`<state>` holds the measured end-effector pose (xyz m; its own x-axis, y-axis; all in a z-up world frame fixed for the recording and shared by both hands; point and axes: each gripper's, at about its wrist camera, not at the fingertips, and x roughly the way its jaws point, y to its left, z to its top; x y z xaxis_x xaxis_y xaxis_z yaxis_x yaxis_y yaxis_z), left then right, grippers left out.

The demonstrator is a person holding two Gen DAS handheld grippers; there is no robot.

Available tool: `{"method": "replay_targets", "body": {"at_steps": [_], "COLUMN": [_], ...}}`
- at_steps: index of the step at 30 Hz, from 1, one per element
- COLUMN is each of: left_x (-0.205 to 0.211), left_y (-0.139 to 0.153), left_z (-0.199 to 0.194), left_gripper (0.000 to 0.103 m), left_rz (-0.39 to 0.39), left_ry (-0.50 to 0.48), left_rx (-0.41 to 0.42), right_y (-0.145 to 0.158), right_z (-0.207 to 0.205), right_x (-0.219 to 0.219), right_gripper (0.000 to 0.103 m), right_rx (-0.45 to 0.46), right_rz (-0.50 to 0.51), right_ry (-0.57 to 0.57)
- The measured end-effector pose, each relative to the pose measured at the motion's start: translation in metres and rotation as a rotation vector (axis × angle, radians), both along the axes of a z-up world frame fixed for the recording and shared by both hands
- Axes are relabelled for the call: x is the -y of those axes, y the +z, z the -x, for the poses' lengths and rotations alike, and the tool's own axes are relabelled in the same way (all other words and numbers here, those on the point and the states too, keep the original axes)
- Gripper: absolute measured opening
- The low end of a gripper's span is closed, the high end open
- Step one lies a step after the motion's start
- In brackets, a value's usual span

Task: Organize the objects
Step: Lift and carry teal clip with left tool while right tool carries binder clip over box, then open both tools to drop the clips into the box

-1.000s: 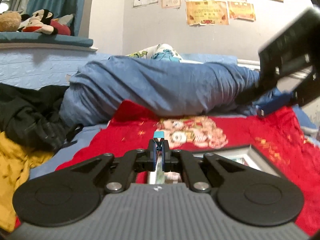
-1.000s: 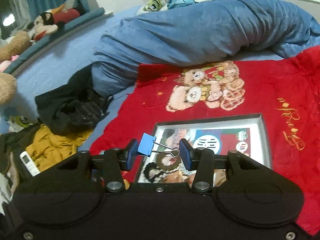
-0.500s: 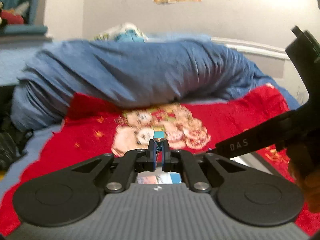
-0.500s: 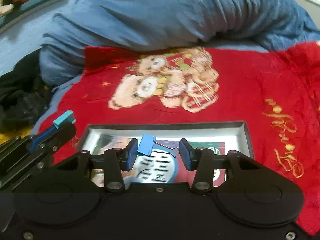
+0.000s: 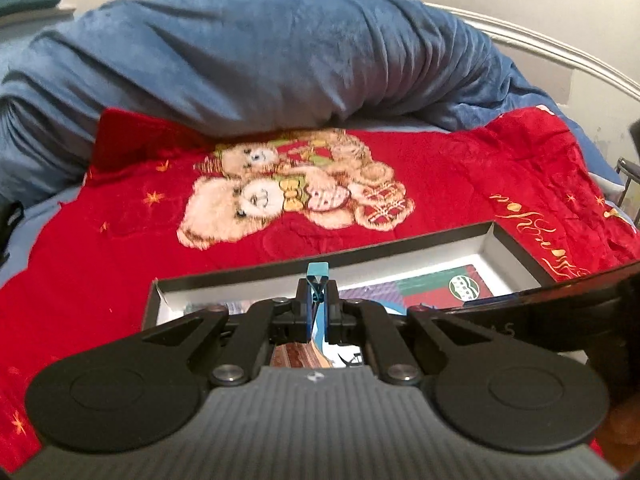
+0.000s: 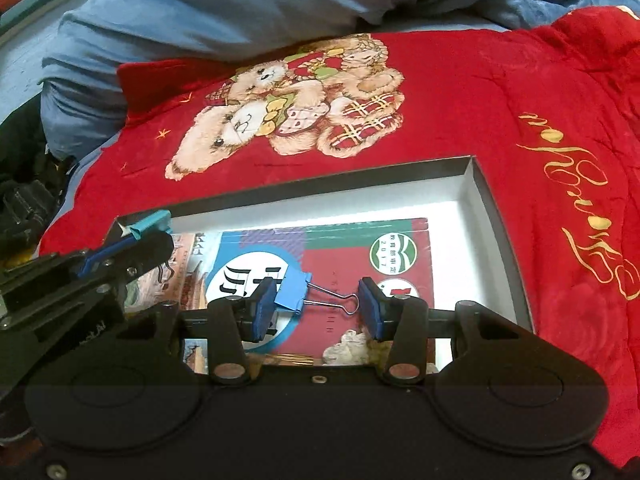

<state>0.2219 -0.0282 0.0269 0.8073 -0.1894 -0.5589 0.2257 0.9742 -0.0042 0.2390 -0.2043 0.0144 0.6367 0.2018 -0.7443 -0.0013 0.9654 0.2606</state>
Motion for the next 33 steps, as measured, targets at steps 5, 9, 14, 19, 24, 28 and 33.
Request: {"method": "replay_targets", "body": {"at_steps": [5,9,14,19,24,28,33], "left_x": [0.001,0.0,-0.001,-0.004,-0.006,-0.007,-0.011], "left_y": [-0.005,-0.007,-0.009,-0.009,-0.006,-0.003,-0.001], "left_z": [-0.004,-0.009,-0.013,-0.019,-0.024,-0.028,-0.032], "left_gripper": [0.007,0.007,0.007,0.007,0.007,0.008,0.015], "left_rz": [-0.006,0.006,0.008,0.022,-0.008,-0.005,0.012], "left_ry": [0.0,0.012,0.023,0.008,-0.063,-0.079,-0.062], "left_rx": [-0.019,-0.047,-0.064,-0.116,-0.163,-0.183,-0.189], "right_y": [0.001,0.0,0.0,0.0,-0.001,-0.002,-0.001], "right_z": [0.001,0.0,0.0,-0.001,-0.001,-0.002,-0.002], "right_x": [0.001,0.001,0.001,-0.001,-0.004,-0.006,-0.005], "right_gripper": [0.044,0.044,0.044,0.044,0.044,0.044,0.045], "right_rx": [0.007,0.008,0.011,0.003,0.001,0.001,-0.006], "right_rz": [-0.005,-0.01,-0.016,-0.008,-0.008,-0.019,-0.03], "right_ry": [0.005,0.002,-0.004,-0.001,-0.013,-0.011,-0.012]}}
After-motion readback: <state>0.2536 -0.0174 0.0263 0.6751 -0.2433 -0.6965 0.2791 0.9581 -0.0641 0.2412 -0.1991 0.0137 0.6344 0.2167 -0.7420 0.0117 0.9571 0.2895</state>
